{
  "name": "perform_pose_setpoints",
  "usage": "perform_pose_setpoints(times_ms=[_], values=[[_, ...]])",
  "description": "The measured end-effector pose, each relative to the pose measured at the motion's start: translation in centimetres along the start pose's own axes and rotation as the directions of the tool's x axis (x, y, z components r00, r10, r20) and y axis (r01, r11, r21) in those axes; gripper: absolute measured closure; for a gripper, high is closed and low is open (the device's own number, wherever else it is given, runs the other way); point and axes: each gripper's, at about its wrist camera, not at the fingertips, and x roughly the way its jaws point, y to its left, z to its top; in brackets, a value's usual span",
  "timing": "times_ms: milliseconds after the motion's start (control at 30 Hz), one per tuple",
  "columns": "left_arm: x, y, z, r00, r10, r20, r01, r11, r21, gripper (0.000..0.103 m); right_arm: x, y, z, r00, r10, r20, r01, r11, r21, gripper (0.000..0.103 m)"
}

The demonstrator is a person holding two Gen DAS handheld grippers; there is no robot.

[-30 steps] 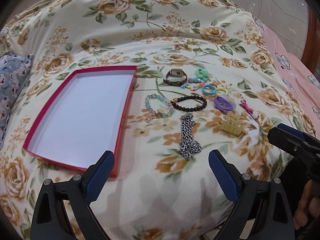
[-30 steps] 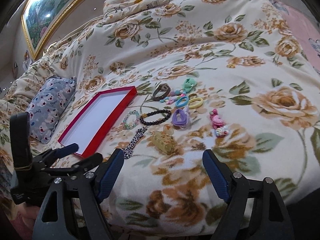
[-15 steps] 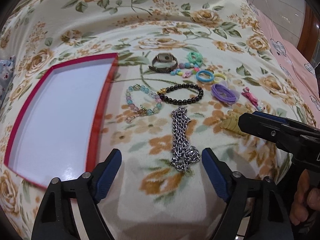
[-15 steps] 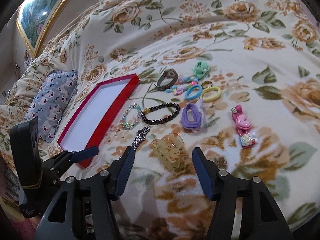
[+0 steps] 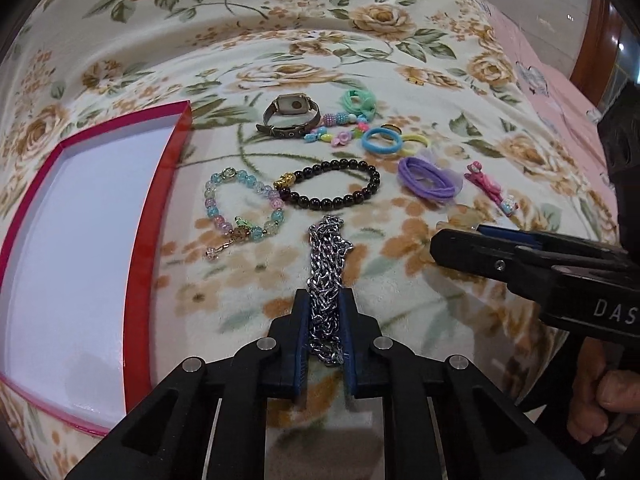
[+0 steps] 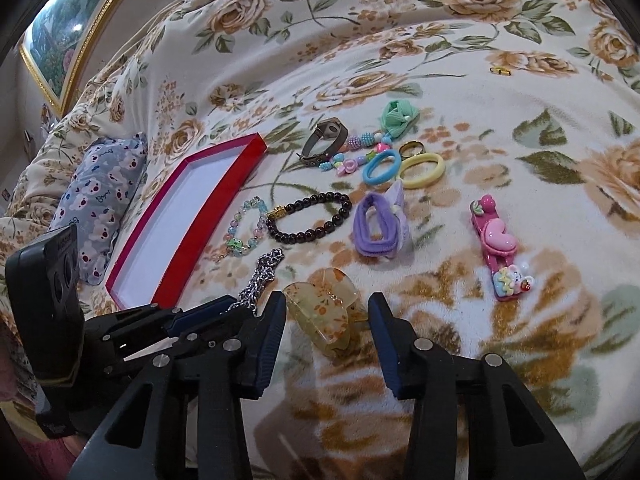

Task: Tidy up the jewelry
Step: 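Grasp the silver chain with the left tool while the right tool grasps the yellow claw clip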

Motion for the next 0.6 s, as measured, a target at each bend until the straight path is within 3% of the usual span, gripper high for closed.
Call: perform_pose_setpoints(times_ms=[300, 600], values=[[-3.2, 1.9, 0.4, 0.998, -0.036, 0.054, 0.041, 0.996, -0.083, 0.095, -1.3, 0.8, 0.5, 0.999, 0.037, 0.031, -0.036, 0.999, -0.005, 0.061], [-7.6, 2.7, 0.6, 0.988, -0.014, 0.155, 0.031, 0.994, -0.107, 0.095, -1.6, 3.3, 2.0, 0.995, 0.084, 0.052, -0.082, 0.996, -0.048, 0.061]])
